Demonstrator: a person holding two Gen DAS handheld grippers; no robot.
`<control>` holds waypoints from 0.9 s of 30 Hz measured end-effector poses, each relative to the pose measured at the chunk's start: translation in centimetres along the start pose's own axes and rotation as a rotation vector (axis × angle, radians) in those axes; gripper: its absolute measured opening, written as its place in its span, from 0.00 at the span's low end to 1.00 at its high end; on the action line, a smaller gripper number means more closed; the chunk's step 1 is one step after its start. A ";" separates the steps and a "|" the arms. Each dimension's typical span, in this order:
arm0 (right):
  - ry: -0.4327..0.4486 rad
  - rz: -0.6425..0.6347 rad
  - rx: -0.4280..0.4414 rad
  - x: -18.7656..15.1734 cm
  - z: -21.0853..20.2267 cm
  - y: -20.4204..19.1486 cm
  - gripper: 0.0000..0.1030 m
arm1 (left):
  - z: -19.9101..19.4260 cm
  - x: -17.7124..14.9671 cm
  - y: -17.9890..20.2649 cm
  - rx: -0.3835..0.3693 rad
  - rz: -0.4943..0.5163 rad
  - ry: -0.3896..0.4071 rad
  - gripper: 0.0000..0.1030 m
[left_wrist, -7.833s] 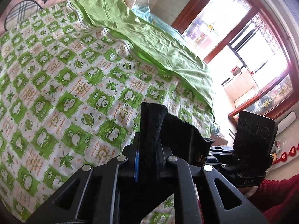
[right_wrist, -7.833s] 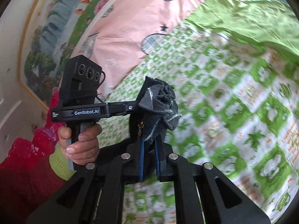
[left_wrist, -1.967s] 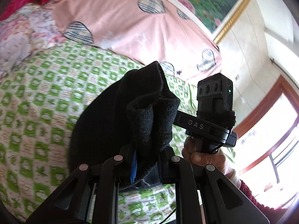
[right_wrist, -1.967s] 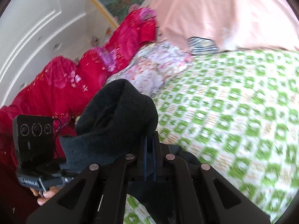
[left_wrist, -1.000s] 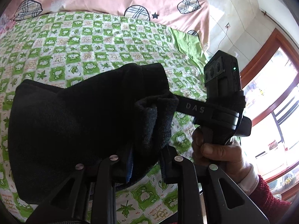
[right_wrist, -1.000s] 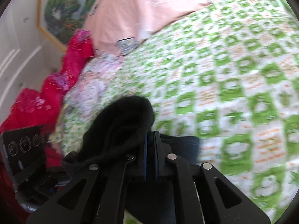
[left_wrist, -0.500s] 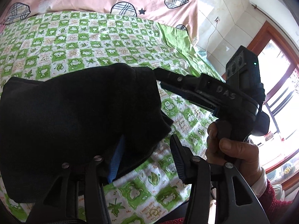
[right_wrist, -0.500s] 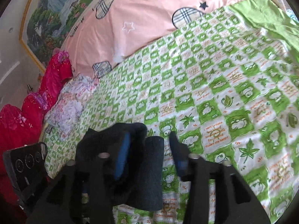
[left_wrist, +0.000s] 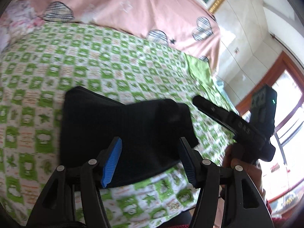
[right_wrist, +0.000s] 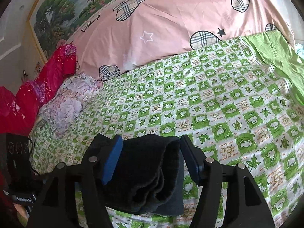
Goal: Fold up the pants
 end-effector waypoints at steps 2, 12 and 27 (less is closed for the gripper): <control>0.007 -0.049 -0.025 0.1 0.3 -1.0 0.66 | -0.9 0.7 -2.1 0.048 -0.035 0.027 0.63; -0.006 -0.154 -0.155 -0.7 1.6 -2.1 0.71 | 0.4 2.8 -10.2 0.211 -0.138 -0.003 0.64; -0.104 -0.139 -0.362 -4.5 3.7 3.6 0.71 | 6.4 3.5 -11.9 0.305 -0.087 -0.140 0.61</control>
Point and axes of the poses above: each gripper's, at about its wrist camera, not at the fingertips, and z roughly the way its jaws point, y to its right, x to its top, the point moved 8 cm from there along z, roughly the way its jaws point, and after that the axes turned 5 degrees about z, right-handed, at the moved point
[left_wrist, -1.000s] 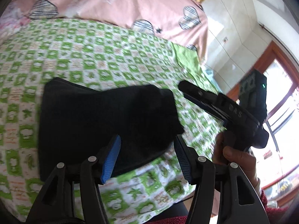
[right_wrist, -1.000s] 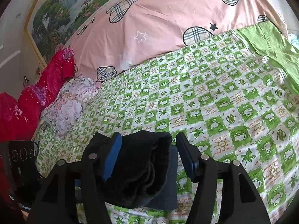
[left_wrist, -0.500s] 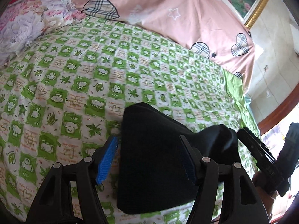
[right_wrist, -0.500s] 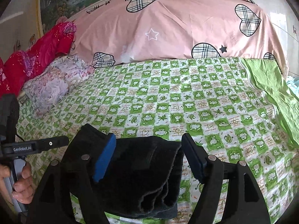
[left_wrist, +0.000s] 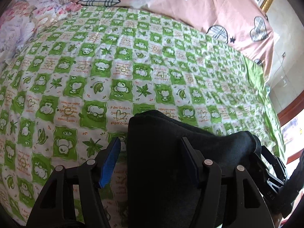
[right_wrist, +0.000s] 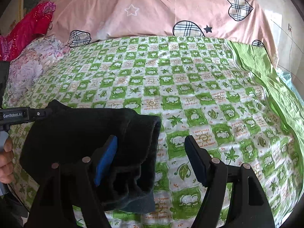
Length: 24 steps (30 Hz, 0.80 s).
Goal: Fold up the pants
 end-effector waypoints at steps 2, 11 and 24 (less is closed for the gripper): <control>-0.014 0.009 -0.005 -0.8 0.7 0.6 0.71 | 0.8 -0.1 0.2 0.002 0.012 -0.016 0.61; -0.005 0.025 0.024 -1.7 1.6 1.8 0.72 | 2.0 -0.4 0.0 -0.072 -0.025 -0.044 0.64; -0.029 0.211 0.193 -2.2 -0.8 2.8 0.72 | -3.5 -4.0 -0.4 -0.161 -0.099 -0.005 0.63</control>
Point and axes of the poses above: each gripper's, at about its wrist camera, not at the fingertips, and z roughly the way its jaws point, y to its right, x to its top, the point moved 8 cm from there along z, roughly the way its jaws point, and after that the axes turned 5 degrees about z, right-handed, at the moved point
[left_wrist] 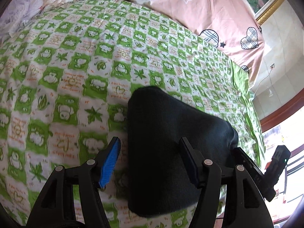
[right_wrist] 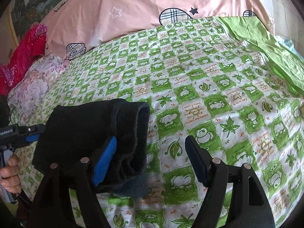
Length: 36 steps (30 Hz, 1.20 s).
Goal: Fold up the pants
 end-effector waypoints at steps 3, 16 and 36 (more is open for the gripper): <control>-0.016 0.018 0.074 -0.2 0.1 -1.1 0.72 | 0.2 -1.2 0.3 -0.005 0.001 -0.016 0.66; -0.065 -0.012 0.086 -1.5 0.9 -0.6 0.72 | 1.6 -1.6 0.3 0.010 0.038 -0.031 0.69; -0.129 0.071 0.269 -2.9 1.6 -2.3 0.44 | 1.5 -1.8 1.3 -0.076 0.038 0.017 0.34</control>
Point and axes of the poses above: each gripper's, at about its wrist camera, not at the fingertips, and z roughly the way its jaws point, y to its right, x to its top, the point moved 8 cm from there along z, roughly the way its jaws point, and after that the axes turned 5 degrees about z, right-handed, at the moved point
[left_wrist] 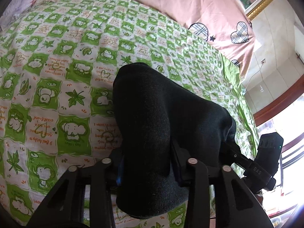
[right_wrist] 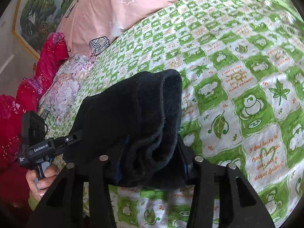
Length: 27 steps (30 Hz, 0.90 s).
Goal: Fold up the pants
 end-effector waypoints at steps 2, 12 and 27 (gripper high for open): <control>0.014 -0.037 -0.008 0.4 -0.4 -1.0 0.43 | -0.6 0.2 0.3 0.008 0.012 0.015 0.31; 0.028 -0.100 0.064 2.7 0.9 -5.7 0.42 | -5.1 2.2 -0.9 0.072 0.022 0.116 0.30; -0.024 -0.198 0.098 5.8 6.8 -11.6 0.42 | -8.4 6.1 -7.0 0.181 -0.048 0.190 0.30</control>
Point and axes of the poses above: each gripper's, at about its wrist camera, not at the fingertips, and z roughly the way its jaws point, y to its right, x to its top, the point moved 8 cm from there along z, roughly the way its jaws point, and after that the axes turned 5 degrees about z, right-handed, at the moved point
